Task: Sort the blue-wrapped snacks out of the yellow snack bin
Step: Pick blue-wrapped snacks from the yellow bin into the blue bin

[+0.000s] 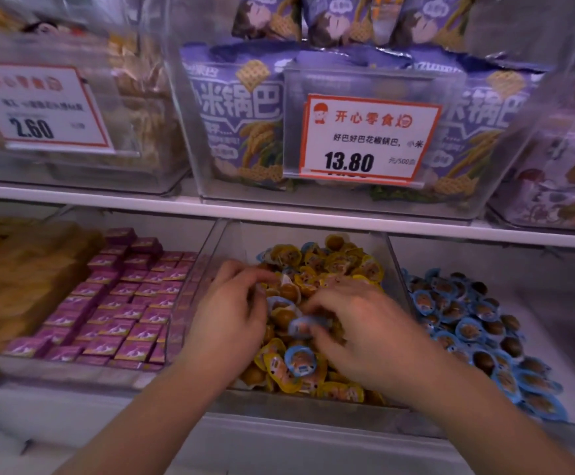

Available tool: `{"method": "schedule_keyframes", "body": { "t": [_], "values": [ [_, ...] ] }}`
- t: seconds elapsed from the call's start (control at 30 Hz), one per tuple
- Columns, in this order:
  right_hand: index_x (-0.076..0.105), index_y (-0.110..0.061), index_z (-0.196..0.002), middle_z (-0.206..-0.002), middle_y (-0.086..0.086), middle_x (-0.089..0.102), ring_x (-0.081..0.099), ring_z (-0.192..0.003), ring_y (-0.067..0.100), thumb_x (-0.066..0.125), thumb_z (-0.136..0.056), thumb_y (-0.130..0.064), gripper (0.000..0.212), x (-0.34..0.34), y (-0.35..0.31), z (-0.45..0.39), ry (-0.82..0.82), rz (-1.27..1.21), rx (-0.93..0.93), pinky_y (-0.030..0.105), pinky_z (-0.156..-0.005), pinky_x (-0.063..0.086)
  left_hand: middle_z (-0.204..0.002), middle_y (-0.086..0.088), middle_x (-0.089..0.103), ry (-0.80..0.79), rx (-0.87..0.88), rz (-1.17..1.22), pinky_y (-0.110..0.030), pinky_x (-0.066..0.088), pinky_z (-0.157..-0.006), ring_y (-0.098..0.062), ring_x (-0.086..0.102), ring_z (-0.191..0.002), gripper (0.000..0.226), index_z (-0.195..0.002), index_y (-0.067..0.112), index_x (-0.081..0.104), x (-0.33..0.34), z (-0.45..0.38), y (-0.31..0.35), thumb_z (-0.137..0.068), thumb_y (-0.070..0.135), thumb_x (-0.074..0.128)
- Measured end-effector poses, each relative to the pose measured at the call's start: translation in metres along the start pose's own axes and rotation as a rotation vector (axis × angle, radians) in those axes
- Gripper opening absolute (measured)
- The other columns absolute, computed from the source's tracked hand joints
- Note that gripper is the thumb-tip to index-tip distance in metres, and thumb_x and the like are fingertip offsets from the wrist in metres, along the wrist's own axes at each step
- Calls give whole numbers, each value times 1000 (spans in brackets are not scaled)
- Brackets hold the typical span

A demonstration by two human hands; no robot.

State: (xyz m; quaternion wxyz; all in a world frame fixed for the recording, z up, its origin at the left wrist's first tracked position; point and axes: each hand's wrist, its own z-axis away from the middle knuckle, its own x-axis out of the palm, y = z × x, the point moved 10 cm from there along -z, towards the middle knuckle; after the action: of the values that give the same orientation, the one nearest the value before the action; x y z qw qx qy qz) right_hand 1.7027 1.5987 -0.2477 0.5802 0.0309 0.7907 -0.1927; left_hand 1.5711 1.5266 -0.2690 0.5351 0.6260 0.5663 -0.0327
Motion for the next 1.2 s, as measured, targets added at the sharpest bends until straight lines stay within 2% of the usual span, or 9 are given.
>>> {"method": "schedule_keyframes", "body": {
  "t": [0.17,0.33,0.47,0.67,0.8,0.9,1.07,1.13,1.2],
  "values": [
    [50,-35,-125,-125,-12,48,33,-116,15,54,-82,-67,54,51,-10,3,-349,168,-64,42,-97,30,-113,-2,50,-239,-103,-285,-38,47,-94,-29,57,-103,32,-119,34,66,36,-10,-14,-91,48,58],
    [55,-30,-112,-108,-8,55,37,-108,17,61,-85,-31,28,42,-11,-3,-234,117,-76,38,-91,34,-112,-3,48,-295,-118,-340,-40,45,-95,-31,54,-105,31,-111,31,66,45,-17,-21,-89,51,59],
    [58,-32,-99,-98,-11,59,44,-103,12,58,-91,-33,8,30,-1,-3,-106,-10,-7,34,-84,39,-91,8,50,-162,-125,-97,-32,46,-78,-20,57,-94,15,-86,29,62,31,-17,-20,-84,40,71],
    [62,-30,-113,-108,-13,60,55,-102,7,52,-98,-32,18,-8,16,-2,183,-214,89,30,-85,47,-74,6,65,174,-133,303,-13,43,-58,-3,62,-72,15,-90,28,58,-17,-6,-13,-88,35,71],
    [55,-31,-116,-107,-9,54,53,-104,16,44,-90,-63,43,30,-9,2,-167,-19,-43,38,-83,49,-90,9,73,95,-253,578,-25,53,-74,-3,68,-83,15,-102,27,64,-7,6,-22,-89,25,71],
    [57,-27,-112,-112,-2,58,55,-106,24,56,-86,-59,41,46,-19,3,-231,156,-127,37,-79,49,-103,8,74,10,-254,658,-30,55,-83,-8,69,-96,22,-111,27,68,1,10,-18,-90,27,67],
    [60,-32,-105,-100,-13,62,59,-91,6,64,-89,-41,19,17,1,-4,-22,-213,62,31,-75,51,-95,9,74,15,-221,638,-23,52,-76,-6,69,-88,17,-107,24,70,0,11,-6,-93,17,64],
    [67,-29,-101,-95,-9,68,62,-77,0,64,-92,-31,9,4,27,0,177,-623,318,20,-63,49,-96,13,73,47,-144,571,-18,50,-78,-4,68,-91,18,-108,27,68,-6,13,7,-94,17,64],
    [73,-22,-100,-94,4,72,66,-68,8,59,-95,-27,16,25,42,10,186,-1314,606,24,-52,49,-100,15,70,86,-32,466,-15,48,-80,-3,66,-95,21,-111,34,65,-11,18,26,-96,21,62]
  ]
}}
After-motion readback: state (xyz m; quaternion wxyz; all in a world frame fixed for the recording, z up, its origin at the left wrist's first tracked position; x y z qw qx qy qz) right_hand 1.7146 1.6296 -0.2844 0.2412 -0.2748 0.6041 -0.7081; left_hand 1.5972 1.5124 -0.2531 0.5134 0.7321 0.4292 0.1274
